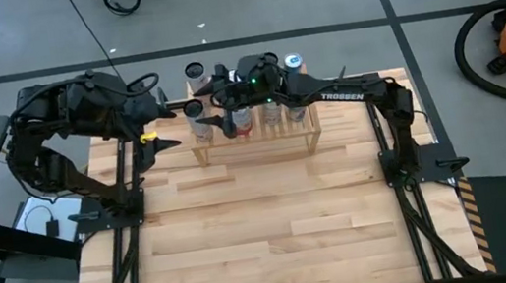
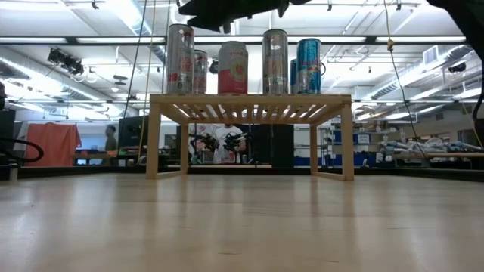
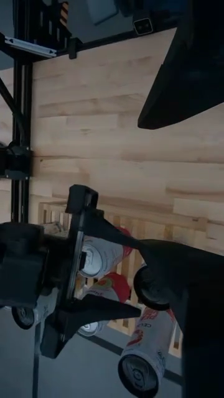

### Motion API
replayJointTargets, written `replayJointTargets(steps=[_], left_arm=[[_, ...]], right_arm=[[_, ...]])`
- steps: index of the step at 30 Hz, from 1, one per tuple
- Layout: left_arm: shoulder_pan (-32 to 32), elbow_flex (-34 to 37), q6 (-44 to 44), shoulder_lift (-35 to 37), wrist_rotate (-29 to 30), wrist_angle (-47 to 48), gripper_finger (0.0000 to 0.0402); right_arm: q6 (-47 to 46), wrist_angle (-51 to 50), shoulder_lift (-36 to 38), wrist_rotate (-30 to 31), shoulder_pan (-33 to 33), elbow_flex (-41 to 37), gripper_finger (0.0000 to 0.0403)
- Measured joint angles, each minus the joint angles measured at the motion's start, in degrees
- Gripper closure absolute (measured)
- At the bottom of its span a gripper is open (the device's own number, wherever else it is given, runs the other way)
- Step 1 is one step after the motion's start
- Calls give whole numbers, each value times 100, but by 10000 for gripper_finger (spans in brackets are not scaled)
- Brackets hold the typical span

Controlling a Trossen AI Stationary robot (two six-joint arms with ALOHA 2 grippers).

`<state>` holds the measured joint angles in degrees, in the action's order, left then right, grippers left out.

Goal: Place canned beverage on shelf
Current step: Put the white and pink soda can on the shelf aligned with the other white and pink soda can

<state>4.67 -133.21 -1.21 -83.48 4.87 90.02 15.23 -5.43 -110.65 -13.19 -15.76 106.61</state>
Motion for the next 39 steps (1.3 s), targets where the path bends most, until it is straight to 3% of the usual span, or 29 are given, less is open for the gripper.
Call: replayJointTargets(steps=[39], left_arm=[[0, 0, -104, -2, 2, 0, 95]], right_arm=[[-208, 199, -378, 273, -53, -2, 64]])
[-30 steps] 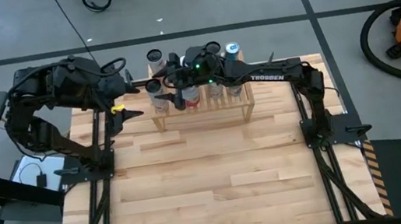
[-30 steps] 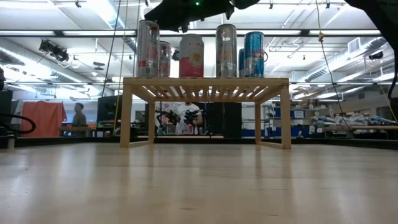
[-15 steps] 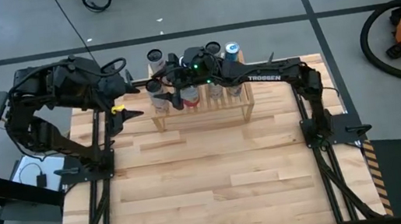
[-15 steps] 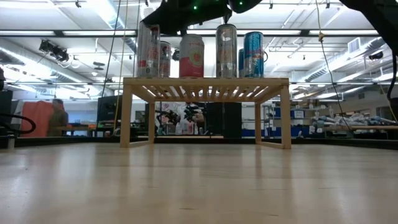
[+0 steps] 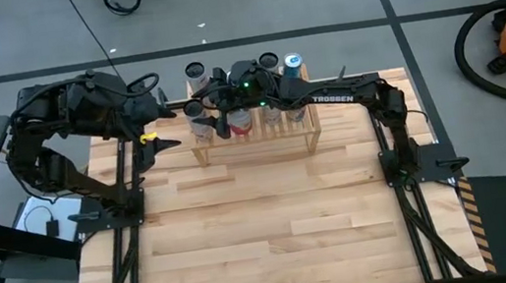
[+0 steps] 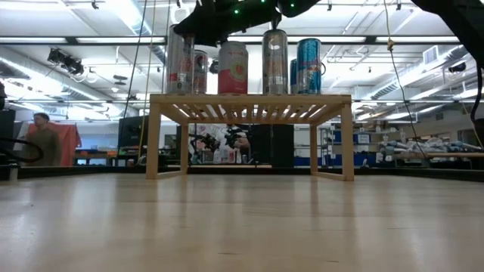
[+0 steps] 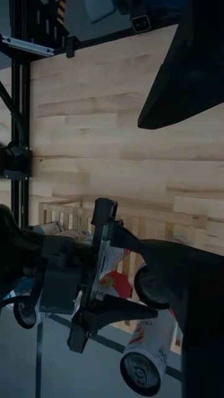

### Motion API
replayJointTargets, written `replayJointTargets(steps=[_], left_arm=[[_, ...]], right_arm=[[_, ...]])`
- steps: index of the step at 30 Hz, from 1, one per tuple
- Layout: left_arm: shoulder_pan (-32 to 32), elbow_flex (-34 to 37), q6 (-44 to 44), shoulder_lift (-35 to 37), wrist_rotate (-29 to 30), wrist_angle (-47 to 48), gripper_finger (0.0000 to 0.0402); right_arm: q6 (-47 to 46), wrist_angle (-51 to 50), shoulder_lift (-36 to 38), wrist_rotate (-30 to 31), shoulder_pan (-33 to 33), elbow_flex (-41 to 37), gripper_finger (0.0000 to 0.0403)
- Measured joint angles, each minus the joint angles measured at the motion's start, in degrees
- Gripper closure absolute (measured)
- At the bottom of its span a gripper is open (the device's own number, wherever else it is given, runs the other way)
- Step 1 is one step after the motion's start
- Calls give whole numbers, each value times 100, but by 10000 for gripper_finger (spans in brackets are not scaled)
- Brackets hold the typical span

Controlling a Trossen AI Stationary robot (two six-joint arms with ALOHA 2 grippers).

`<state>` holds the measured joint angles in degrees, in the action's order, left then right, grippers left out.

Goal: Place canned beverage on shelf
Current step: Put the white and pink soda can on the shelf aligned with the other white and pink soda can

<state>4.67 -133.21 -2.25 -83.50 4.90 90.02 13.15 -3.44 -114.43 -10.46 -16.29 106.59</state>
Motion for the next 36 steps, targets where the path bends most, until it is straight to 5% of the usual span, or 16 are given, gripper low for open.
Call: replayJointTargets(steps=[10, 17, 36], left_arm=[[0, 0, 1, 0, -1, -2, 95], [0, 0, 1, 0, -1, 0, 95], [0, 0, 3, 0, -1, 0, 95]], right_arm=[[-109, -48, 0, 27, 2, 0, 136], [-295, -86, 9, 127, 25, 2, 140], [-355, -169, 45, 2720, 701, 208, 140]])
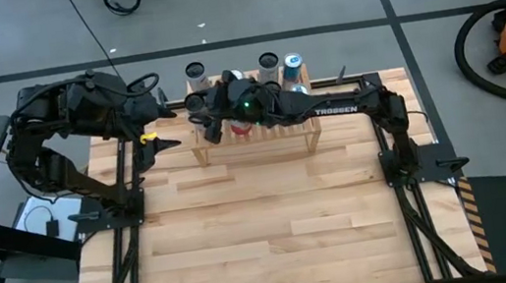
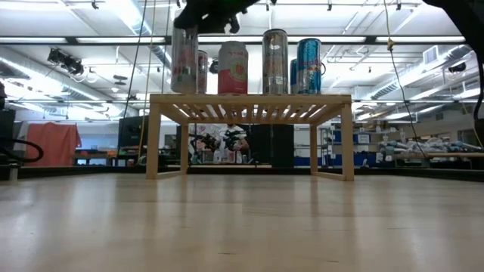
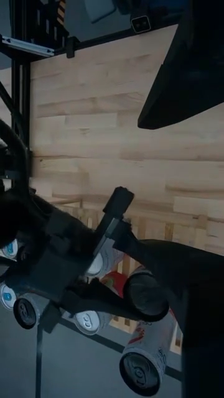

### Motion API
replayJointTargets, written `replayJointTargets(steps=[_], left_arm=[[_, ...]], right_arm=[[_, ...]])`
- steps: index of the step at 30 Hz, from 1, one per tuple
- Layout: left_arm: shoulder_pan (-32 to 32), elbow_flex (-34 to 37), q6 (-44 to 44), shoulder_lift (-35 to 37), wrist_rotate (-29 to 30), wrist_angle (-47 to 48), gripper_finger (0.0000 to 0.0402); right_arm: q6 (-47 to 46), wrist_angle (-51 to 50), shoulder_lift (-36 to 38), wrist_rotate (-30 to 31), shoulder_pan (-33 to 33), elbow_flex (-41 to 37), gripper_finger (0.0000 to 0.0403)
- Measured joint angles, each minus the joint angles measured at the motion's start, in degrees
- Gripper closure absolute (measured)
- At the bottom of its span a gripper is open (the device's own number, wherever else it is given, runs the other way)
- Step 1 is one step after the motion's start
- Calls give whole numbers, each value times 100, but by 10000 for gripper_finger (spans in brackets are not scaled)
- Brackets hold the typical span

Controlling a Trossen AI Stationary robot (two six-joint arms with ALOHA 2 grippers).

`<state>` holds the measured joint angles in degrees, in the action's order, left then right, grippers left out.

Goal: Place canned beverage on shelf
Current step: Put the white and pink soda can on the shelf aligned with the other white and pink soda can

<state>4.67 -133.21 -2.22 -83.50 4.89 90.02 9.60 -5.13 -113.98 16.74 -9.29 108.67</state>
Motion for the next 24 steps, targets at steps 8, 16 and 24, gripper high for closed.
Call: replayJointTargets(steps=[8, 16, 24], left_arm=[[0, 0, 2, 0, 0, 0, 95], [0, 0, 0, 0, 0, 0, 95], [0, 0, 0, 0, 0, 0, 95]], right_arm=[[-364, 10, 18, 801, 138, 8, 140], [-491, 4, -18, 909, 254, 8, 140], [-555, -126, -26, 851, 241, 8, 140]])
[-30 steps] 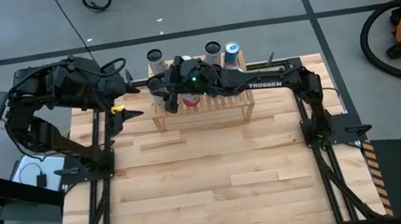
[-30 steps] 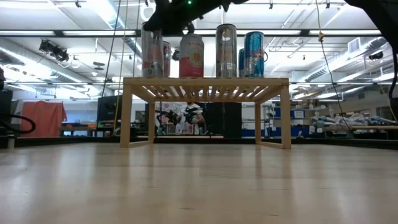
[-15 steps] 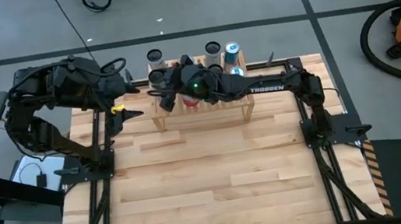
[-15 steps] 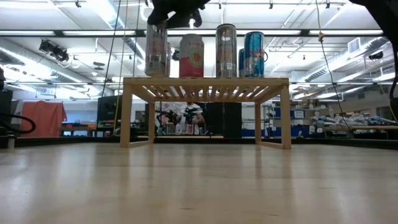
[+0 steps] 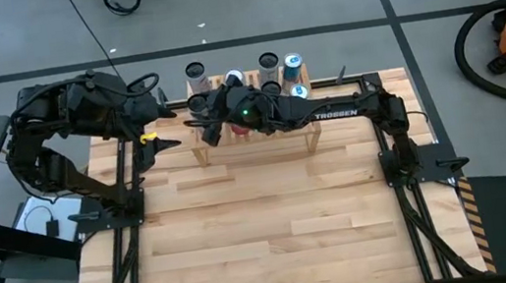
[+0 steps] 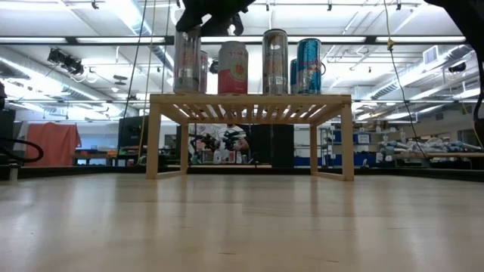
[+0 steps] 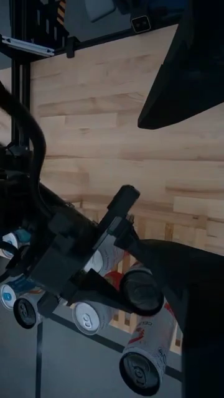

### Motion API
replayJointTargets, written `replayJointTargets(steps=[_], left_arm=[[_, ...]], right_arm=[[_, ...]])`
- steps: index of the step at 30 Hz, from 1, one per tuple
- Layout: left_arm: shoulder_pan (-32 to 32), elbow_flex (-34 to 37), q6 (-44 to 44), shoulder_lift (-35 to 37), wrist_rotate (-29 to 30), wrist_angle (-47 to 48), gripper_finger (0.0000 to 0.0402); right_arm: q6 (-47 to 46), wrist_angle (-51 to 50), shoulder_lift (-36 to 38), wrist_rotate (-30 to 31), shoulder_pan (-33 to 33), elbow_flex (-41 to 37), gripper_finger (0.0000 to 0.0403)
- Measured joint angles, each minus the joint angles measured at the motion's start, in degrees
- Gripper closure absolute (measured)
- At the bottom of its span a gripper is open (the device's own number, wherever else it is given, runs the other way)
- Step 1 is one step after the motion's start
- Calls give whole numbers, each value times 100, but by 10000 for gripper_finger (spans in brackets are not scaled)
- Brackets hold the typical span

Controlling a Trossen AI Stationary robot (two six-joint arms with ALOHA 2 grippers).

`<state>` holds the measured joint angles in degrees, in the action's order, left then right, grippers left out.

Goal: Place canned beverage on shelf
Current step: Put the white and pink soda can on the shelf aligned with the other white and pink soda can

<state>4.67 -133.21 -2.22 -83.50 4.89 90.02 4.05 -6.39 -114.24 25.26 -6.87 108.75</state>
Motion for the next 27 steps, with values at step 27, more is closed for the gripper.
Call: replayJointTargets(steps=[27], left_arm=[[-1, 0, 0, 0, 0, 0, 95]], right_arm=[[-105, -97, -2, -390, -146, -98, 125]])
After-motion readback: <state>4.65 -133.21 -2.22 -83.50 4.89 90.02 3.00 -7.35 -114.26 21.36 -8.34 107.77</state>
